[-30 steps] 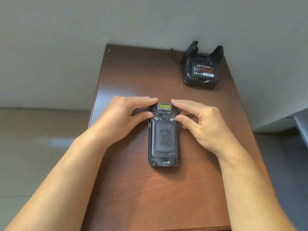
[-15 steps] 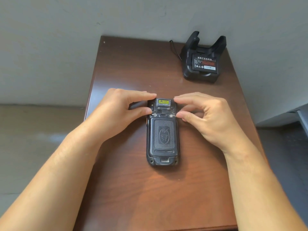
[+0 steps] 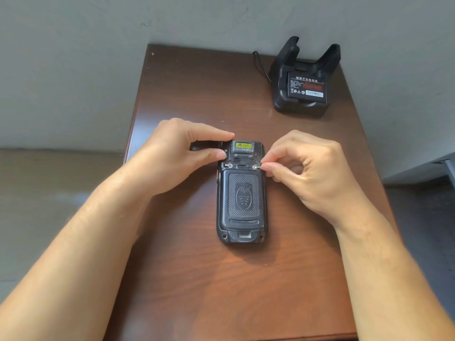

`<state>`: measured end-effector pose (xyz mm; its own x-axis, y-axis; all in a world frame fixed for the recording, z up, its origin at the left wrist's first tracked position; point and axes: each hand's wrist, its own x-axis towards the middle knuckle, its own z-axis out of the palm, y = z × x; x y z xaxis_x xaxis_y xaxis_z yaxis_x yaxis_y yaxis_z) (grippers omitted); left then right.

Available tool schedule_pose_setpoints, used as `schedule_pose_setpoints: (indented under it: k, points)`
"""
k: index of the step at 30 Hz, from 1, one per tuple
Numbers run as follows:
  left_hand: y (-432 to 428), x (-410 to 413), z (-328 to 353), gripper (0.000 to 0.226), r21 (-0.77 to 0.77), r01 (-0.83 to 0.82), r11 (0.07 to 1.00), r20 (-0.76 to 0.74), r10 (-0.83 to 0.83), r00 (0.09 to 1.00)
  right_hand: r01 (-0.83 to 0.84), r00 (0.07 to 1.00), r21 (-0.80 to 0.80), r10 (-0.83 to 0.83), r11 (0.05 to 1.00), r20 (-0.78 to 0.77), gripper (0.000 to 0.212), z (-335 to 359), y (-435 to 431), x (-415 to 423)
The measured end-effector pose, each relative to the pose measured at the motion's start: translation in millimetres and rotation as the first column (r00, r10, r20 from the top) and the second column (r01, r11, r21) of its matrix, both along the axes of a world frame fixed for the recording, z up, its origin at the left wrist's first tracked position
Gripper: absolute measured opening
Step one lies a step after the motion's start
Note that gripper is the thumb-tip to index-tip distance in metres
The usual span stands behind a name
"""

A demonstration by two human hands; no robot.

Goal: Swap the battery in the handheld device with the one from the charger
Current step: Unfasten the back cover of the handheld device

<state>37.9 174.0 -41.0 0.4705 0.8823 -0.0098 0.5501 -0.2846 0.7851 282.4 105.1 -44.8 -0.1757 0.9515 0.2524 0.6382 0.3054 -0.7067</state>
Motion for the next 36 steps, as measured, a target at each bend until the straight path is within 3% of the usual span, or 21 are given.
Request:
schedule_pose_setpoints:
  k: [12, 19, 30, 36]
  points:
    - [-0.4, 6.2, 1.0, 0.031, -0.024, -0.046, 0.999, 0.0, 0.046, 0.999, -0.04, 0.999, 0.023, 0.04, 0.999, -0.016, 0.005, -3.5, 3.5, -0.3]
    - [-0.1, 5.6, 2.2, 0.032, -0.046, -0.045, 0.998, 0.008, 0.045, 0.999, -0.007, 0.994, -0.017, 0.005, 1.0, -0.111, 0.006, -6.4, 4.5, -2.5]
    - [0.6, 5.4, 4.7, 0.032, -0.053, -0.047, 0.997, -0.012, 0.046, 0.999, 0.026, 0.99, -0.076, -0.036, 0.997, -0.139, 0.005, -4.9, 7.6, -5.9]
    - [0.3, 5.8, 3.2, 0.032, -0.058, -0.052, 0.997, -0.006, 0.051, 0.999, 0.077, 0.994, -0.136, -0.087, 0.988, -0.066, 0.007, 2.0, 7.8, -8.3]
